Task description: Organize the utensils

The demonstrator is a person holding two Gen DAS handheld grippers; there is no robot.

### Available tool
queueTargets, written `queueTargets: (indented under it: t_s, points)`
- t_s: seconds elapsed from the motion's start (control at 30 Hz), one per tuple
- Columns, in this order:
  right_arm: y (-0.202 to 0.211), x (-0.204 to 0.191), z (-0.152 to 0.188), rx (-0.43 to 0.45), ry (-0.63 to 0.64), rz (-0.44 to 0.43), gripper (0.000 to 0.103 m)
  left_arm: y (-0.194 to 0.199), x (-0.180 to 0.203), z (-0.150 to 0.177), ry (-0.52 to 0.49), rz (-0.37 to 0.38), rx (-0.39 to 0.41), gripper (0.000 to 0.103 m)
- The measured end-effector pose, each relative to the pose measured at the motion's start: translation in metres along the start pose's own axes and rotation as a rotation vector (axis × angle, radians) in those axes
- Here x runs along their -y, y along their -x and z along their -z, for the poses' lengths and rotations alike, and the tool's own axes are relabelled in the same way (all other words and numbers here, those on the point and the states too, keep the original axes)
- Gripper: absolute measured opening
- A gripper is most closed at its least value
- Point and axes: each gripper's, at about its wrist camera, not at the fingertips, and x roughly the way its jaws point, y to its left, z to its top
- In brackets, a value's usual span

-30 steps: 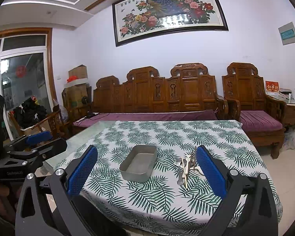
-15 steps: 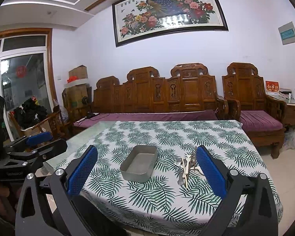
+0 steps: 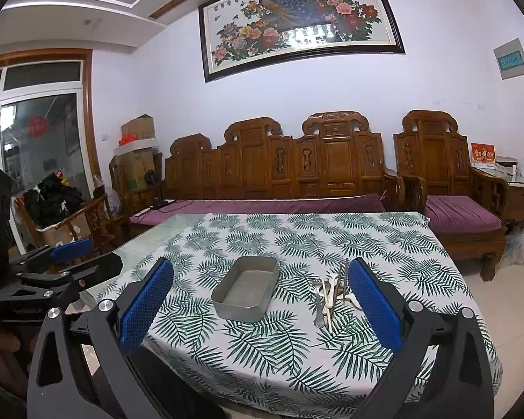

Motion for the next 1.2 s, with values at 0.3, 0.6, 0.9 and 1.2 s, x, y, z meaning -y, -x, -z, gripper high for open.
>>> queueTargets:
  t_s: [0.3, 0.6, 0.9, 1.2]
  points:
    - [-0.030, 0.028, 0.010, -0.067, -0.010, 0.025, 0.089, -0.053, 0.007, 0.015, -0.053, 0.016, -0.159, 0.096]
    - [-0.076, 0.071, 0.030, -0.154, -0.048, 0.072, 0.073, -0.098, 0.008, 0.025, -0.082, 0.025, -0.234, 0.096]
    - [-0.126, 0.113, 0.043, -0.225, -0.059, 0.109, 0.048, -0.163, 0.007, 0.023, -0.106, 0.062, -0.301, 0.096]
    - [-0.186, 0.149, 0.058, -0.315, -0.100, 0.094, 0.038, -0.223, 0.012, 0.023, -0.117, 0.120, -0.370, 0.096]
